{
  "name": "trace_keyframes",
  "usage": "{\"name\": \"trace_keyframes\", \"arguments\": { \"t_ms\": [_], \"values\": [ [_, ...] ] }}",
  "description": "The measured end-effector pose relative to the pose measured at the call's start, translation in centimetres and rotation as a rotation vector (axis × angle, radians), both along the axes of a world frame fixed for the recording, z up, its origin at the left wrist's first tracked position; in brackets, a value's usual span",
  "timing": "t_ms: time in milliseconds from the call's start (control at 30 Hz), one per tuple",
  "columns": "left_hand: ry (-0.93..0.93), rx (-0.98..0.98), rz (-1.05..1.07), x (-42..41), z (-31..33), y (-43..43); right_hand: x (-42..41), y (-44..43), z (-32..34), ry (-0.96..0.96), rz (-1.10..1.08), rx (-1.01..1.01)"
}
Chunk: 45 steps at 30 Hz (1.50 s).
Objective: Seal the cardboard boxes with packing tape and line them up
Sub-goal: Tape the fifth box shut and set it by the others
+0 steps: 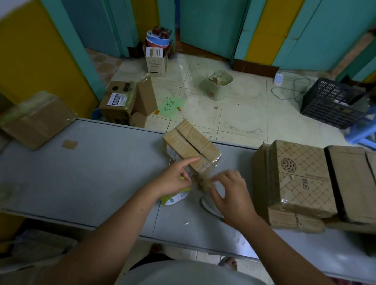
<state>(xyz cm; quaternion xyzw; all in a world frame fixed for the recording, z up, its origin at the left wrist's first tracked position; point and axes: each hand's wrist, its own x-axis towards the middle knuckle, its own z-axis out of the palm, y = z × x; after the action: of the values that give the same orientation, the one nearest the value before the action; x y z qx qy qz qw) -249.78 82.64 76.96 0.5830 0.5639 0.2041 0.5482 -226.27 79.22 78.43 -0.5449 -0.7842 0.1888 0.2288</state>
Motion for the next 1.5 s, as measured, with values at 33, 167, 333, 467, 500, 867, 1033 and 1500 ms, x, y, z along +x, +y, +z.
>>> {"name": "trace_keyframes", "arguments": {
  "t_ms": [33,167,333,467,500,867,1033,1500],
  "values": [
    [-0.012,-0.003,0.006,0.1,0.1,0.0,-1.3,1.2,0.6,0.022,0.018,0.021],
    [-0.049,0.045,-0.009,0.2,0.4,0.0,-4.8,4.7,0.8,-0.038,0.034,0.01],
    [-0.068,0.044,-0.006,0.2,0.6,-0.1,-5.2,5.8,-0.6,-0.076,0.023,0.04],
    [-0.063,0.037,0.088,-0.4,0.0,-0.8,-4.5,5.8,-1.3,-0.112,0.039,0.073],
    [-0.067,0.035,0.124,-0.6,-0.2,-0.9,-4.4,5.6,-1.4,-0.113,0.044,0.09],
    [0.106,0.164,-0.004,-0.5,-0.3,-0.8,-2.7,4.3,-2.3,0.007,0.149,0.108],
    [0.25,0.122,-0.11,0.6,0.2,-0.3,-2.8,4.0,-2.2,0.079,0.117,0.111],
    [0.302,0.277,-0.081,-0.4,-0.7,-1.8,-0.2,5.1,-1.8,0.254,-0.087,-0.035]
  ]
}}
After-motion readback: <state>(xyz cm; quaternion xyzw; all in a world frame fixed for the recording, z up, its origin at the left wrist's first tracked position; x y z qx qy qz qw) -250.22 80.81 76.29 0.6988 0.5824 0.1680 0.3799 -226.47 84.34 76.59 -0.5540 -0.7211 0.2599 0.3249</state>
